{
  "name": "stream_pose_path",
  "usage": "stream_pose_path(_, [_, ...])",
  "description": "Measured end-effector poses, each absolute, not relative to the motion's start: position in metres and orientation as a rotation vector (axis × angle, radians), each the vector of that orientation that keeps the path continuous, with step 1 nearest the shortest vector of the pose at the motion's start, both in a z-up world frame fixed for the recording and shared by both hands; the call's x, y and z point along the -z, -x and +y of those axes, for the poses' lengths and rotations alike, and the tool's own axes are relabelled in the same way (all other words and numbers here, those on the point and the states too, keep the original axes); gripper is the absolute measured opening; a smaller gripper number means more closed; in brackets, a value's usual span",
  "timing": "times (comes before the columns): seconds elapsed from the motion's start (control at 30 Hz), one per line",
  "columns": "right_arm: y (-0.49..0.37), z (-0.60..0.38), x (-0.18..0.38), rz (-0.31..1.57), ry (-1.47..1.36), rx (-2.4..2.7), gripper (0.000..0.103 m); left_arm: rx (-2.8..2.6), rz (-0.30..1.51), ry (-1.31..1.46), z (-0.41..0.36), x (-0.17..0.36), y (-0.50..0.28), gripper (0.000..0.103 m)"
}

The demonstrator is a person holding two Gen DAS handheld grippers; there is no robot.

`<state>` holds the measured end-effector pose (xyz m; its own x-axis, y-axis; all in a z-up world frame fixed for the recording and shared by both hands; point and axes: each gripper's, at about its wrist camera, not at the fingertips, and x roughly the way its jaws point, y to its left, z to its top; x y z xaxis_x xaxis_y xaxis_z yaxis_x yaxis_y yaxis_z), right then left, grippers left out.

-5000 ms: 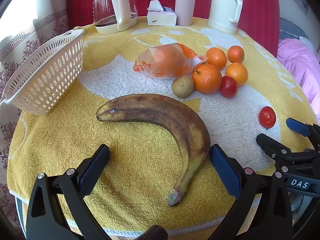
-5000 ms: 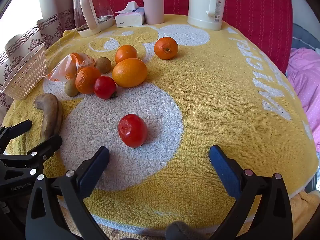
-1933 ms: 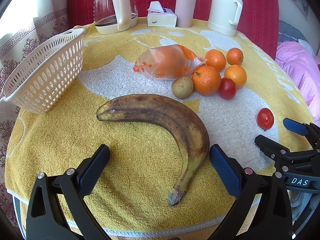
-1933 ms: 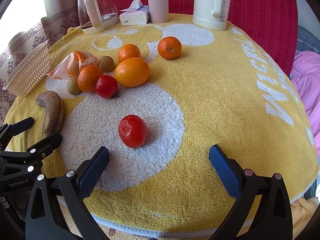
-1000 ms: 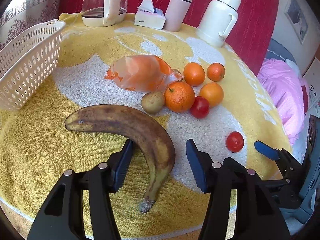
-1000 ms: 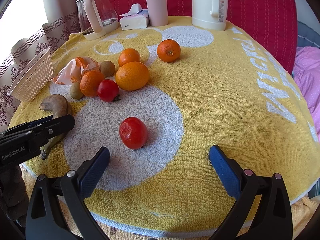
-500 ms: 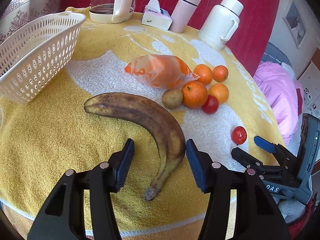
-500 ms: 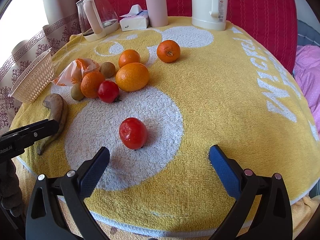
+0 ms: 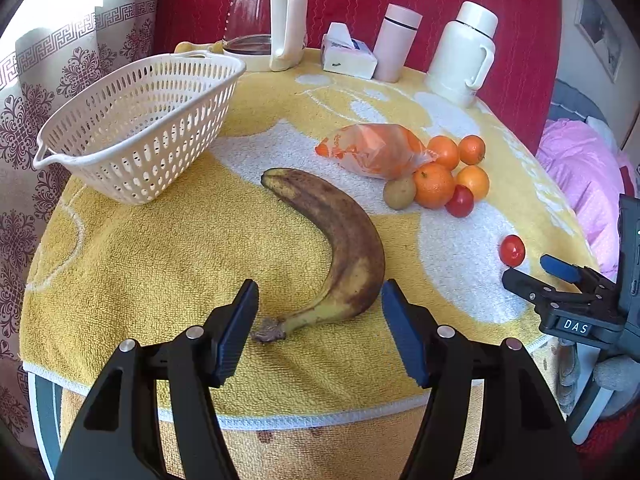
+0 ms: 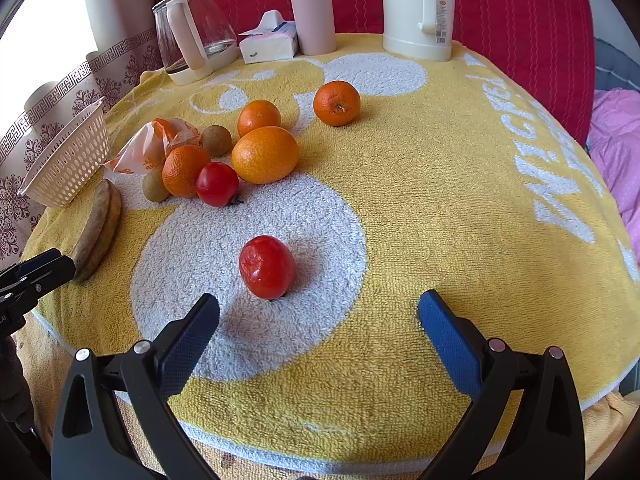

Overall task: Organize fruits
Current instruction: 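Move the left tool to the brown banana and close on it, then lift the banana with the left tool into the white basket while the right tool grasps the red tomato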

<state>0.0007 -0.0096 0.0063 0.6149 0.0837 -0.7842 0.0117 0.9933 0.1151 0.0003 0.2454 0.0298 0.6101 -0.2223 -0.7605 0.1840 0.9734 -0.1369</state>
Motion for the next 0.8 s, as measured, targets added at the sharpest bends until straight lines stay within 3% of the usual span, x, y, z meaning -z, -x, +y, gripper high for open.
stream_pose_path(0.07, [0.0, -0.009, -0.006, 0.909, -0.111, -0.041, 0.098, 0.262, 0.882, 0.032, 0.232, -0.032, -0.005, 0.063])
stream_pose_path(0.3, [-0.001, -0.009, -0.006, 0.908, -0.112, -0.041, 0.098, 0.235, 0.92, 0.023, 0.212, -0.018, -0.036, 0.035])
stream_pose_path(0.67, [0.006, -0.015, -0.011, 0.868, -0.15, -0.046, 0.098, 0.253, 0.864, 0.09, 0.231, -0.033, -0.024, 0.035])
stream_pose_path(0.73, [0.01, -0.015, -0.015, 0.848, -0.155, -0.05, 0.091, 0.262, 0.834, 0.084, 0.233, -0.043, -0.018, 0.035])
stream_pose_path(0.8, [0.01, -0.013, -0.016, 0.847, -0.155, -0.06, 0.075, 0.267, 0.807, 0.086, 0.235, -0.052, -0.012, 0.035])
